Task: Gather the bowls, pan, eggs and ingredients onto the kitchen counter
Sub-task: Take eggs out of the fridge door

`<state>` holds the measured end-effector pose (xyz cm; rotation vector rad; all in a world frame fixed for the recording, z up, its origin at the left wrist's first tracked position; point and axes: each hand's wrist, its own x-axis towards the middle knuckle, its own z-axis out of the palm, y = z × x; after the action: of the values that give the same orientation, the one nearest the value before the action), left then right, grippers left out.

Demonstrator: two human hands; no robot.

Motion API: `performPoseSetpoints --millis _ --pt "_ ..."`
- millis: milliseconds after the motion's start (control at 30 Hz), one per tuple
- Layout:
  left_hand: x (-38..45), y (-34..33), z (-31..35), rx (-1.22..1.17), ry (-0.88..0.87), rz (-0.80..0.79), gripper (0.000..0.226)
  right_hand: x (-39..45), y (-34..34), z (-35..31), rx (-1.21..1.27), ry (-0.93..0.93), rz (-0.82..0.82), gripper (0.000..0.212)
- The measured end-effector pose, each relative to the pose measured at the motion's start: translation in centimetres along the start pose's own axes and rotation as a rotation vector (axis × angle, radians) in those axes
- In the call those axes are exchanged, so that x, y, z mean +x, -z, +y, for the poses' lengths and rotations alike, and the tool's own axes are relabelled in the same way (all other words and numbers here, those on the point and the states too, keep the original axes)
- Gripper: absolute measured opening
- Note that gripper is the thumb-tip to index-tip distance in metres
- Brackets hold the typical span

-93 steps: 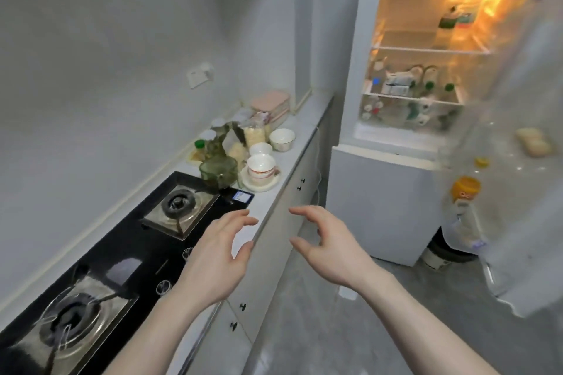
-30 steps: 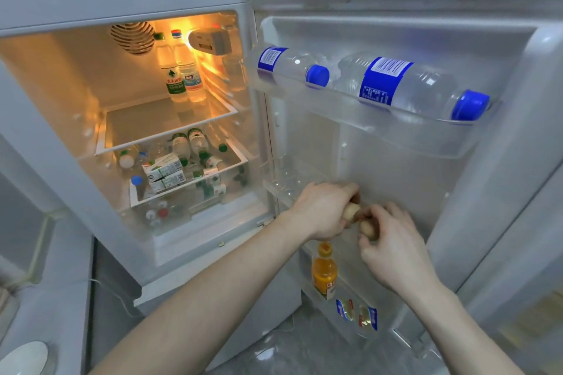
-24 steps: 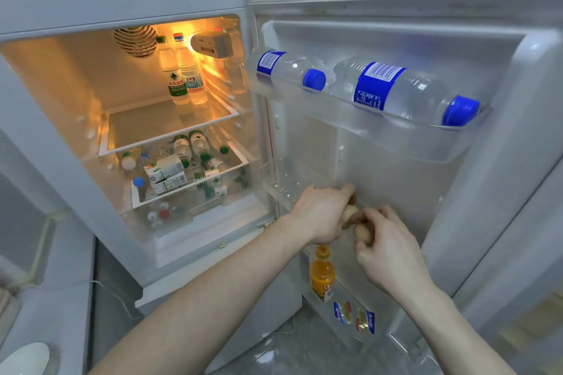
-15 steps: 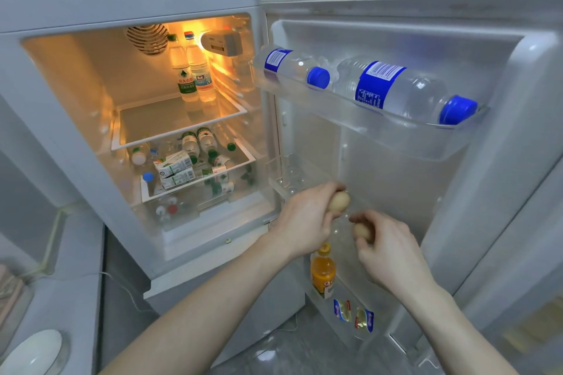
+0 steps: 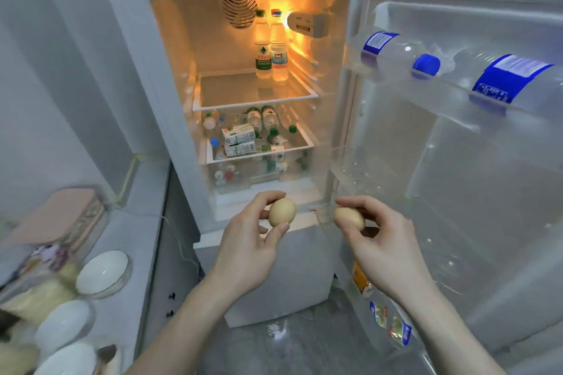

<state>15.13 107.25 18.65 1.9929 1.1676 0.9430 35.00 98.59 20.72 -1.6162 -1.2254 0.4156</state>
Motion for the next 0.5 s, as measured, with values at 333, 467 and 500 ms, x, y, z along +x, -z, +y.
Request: performPoseSetpoints --millis 333,467,500 --pt "-8.9 6.5 -2.1 0.028 0.336 0.375 0.039 0.8 -9.0 -2.9 0.2 0.079 -0.513 0.02" --pt "-14.0 6.4 -1.2 0.078 0.472 0.552 0.039 -0.4 -11.2 -3.5 0.243 0.163 -0.733 0.019" --pt "-15.0 6.3 -1.1 0.083 0.502 0.574 0.038 -0.7 -11.5 -3.5 0.253 0.176 -0.769 0.019"
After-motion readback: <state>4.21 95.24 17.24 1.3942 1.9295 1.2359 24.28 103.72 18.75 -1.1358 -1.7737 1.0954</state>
